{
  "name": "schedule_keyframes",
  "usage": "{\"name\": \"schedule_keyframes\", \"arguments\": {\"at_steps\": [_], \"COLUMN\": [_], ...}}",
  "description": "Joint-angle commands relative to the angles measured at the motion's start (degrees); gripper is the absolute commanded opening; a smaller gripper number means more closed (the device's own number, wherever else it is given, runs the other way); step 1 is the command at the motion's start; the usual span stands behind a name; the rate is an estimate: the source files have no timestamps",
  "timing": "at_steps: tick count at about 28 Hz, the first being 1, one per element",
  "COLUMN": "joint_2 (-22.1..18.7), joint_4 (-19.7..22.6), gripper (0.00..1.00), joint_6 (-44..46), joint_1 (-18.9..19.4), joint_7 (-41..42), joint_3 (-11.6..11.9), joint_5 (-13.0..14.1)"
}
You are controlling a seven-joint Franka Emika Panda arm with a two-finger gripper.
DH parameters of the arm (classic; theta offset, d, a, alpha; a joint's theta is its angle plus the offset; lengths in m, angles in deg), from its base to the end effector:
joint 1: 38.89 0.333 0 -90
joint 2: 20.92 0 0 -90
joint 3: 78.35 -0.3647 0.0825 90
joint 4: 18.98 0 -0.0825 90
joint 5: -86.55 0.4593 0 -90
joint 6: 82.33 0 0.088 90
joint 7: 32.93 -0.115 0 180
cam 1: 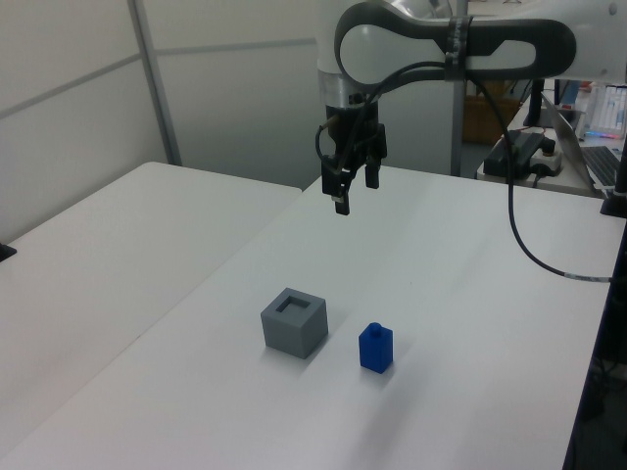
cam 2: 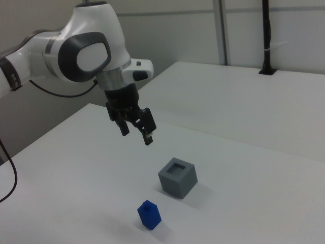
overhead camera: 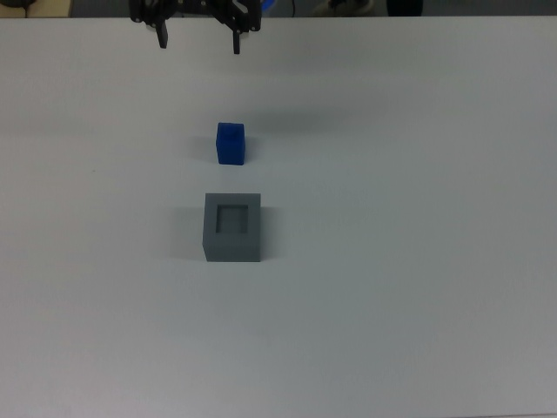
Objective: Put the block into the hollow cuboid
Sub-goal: 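Lower the open gripper down onto the blue block, then close the gripper on the blue block and lift it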
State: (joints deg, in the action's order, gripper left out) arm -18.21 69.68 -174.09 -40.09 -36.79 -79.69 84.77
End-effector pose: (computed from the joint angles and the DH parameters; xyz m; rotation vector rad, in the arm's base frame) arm 0.6496 -0.0023 0.6505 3.1103 -0.0997 0.0122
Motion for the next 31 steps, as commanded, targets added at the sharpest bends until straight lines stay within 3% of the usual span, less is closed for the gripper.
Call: {"name": "schedule_keyframes", "arguments": {"at_steps": [1, 8, 15, 18, 25, 31], "joint_2": [0.87, 1.24, 5.63, 7.3, 7.57, 7.57], "joint_4": [3.16, 14.07, 17.16, 18.12, 23.74, 26.12], "gripper": [1.0, 1.0, 1.0, 1.0, 1.0, 0.81], "joint_6": [-1.64, -11.5, -16.34, -17.04, -21.78, -22.84], "joint_1": [0.32, 0.94, 1.38, 2.43, 2.43, 1.91], "joint_7": [0.61, 0.96, 0.88, 0.44, 0.43, 0.44], "joint_3": [0.46, -0.16, -0.16, -0.16, -0.16, -0.07], "joint_5": [3.25, 3.63, 3.1, 1.61, -0.5, -1.74]}}
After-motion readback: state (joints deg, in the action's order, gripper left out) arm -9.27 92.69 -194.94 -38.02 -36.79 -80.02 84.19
